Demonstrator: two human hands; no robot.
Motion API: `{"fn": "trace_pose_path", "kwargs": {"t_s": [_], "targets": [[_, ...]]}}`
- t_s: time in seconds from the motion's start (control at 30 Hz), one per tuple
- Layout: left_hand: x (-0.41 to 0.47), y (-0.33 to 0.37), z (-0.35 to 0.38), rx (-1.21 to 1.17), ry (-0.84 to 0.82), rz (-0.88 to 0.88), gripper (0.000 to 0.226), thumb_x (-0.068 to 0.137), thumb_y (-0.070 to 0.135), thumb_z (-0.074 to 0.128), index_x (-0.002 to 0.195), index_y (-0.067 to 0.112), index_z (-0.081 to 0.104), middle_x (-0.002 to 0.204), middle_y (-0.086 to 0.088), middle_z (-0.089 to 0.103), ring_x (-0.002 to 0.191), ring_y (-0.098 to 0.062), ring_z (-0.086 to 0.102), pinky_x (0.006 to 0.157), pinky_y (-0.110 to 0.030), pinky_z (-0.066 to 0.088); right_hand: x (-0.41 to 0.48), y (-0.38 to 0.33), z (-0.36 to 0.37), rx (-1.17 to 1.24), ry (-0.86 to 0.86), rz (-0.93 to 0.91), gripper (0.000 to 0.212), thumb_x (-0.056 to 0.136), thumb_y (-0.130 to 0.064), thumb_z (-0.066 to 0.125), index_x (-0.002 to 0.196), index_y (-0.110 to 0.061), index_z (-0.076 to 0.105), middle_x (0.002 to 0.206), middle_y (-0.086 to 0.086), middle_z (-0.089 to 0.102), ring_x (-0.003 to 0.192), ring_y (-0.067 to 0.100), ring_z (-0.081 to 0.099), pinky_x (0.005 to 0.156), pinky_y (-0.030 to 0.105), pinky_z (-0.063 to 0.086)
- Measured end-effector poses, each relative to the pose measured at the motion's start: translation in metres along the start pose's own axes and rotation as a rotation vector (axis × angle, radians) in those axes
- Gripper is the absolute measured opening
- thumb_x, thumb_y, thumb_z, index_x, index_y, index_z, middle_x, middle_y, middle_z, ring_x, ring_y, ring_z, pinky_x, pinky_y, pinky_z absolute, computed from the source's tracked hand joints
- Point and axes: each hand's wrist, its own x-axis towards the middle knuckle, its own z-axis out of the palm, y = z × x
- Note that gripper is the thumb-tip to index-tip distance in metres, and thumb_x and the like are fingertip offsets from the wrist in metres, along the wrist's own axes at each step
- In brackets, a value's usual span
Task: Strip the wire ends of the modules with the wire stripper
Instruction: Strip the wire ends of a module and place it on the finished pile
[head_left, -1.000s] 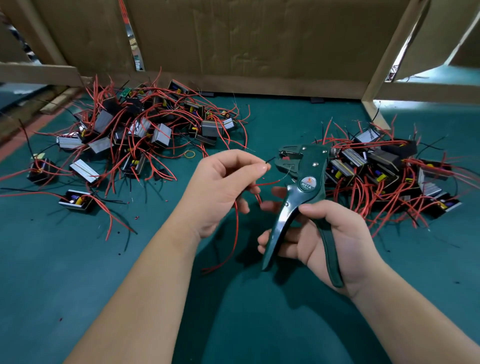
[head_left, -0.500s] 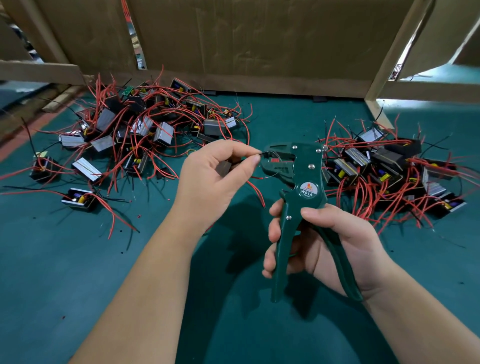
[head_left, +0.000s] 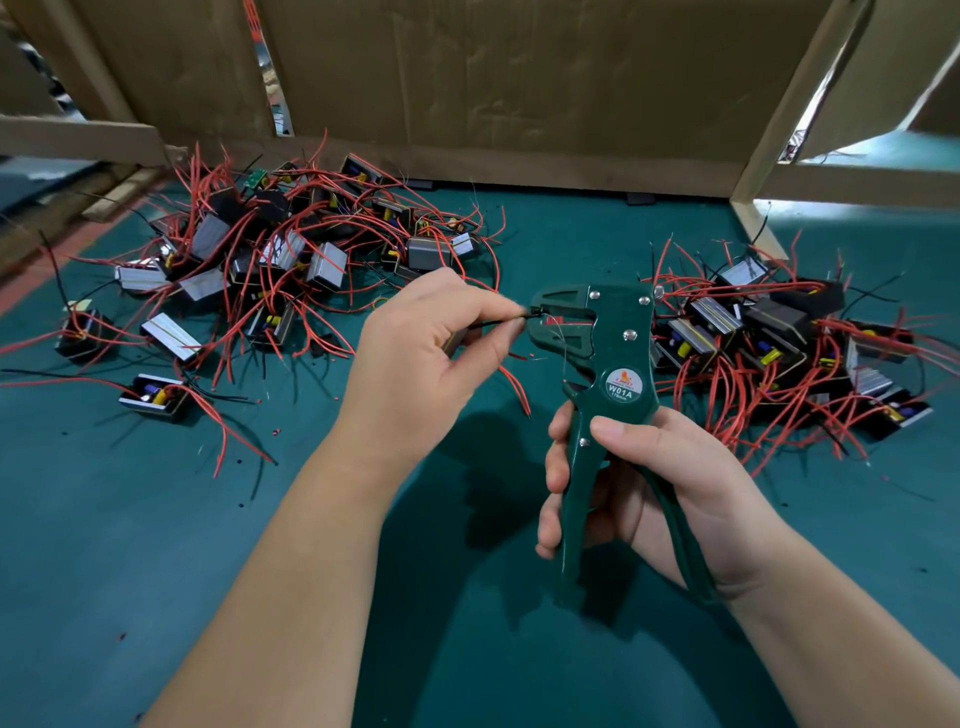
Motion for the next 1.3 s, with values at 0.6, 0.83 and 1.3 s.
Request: {"fn": "trace_pose_path", "kwargs": {"t_s": [0.6, 0.83, 1.3], "targets": [[0.0007, -0.0049, -0.0039, 0.146, -0.07, 0.061, 0.007, 0.086, 0.013, 0.066, 0.086, 0.011, 0.073, 0.074, 0.002, 0.055, 0.07, -0.015, 0.051, 0.066, -0.025, 0.039, -0.0016, 0.0016, -0.0002, -0.073, 0.073, 0.029, 0.025, 0.079, -0.032, 0.062, 0.089, -0.008, 0.062, 0.073, 0.018, 0.059, 0.056, 0.035, 0.061, 0.06, 0.05, 0.052], [0.0005, -0.004, -0.0038, 0.189, -0.078, 0.084, 0.007, 0.087, 0.013, 0.066, 0.085, 0.011, 0.072, 0.075, 0.002, 0.056, 0.072, -0.02, 0.054, 0.067, -0.035, 0.046, -0.0017, 0.0008, -0.0001, -0.1, 0.115, 0.046, 0.035, 0.073, -0.04, 0.067, 0.085, -0.008, 0.06, 0.068, 0.018, 0.058, 0.051, 0.034, 0.059, 0.055, 0.046, 0.052], [-0.0026, -0.0066, -0.0018, 0.188, -0.399, -0.161, 0.017, 0.077, 0.034, 0.077, 0.087, 0.022, 0.07, 0.086, 0.005, 0.06, 0.083, -0.006, 0.05, 0.077, -0.018, 0.036, 0.0032, 0.0052, 0.0062, -0.134, 0.304, -0.002, 0.037, 0.079, -0.046, 0.067, 0.071, -0.011, 0.056, 0.058, 0.015, 0.048, 0.035, 0.026, 0.048, 0.047, 0.039, 0.048]]}}
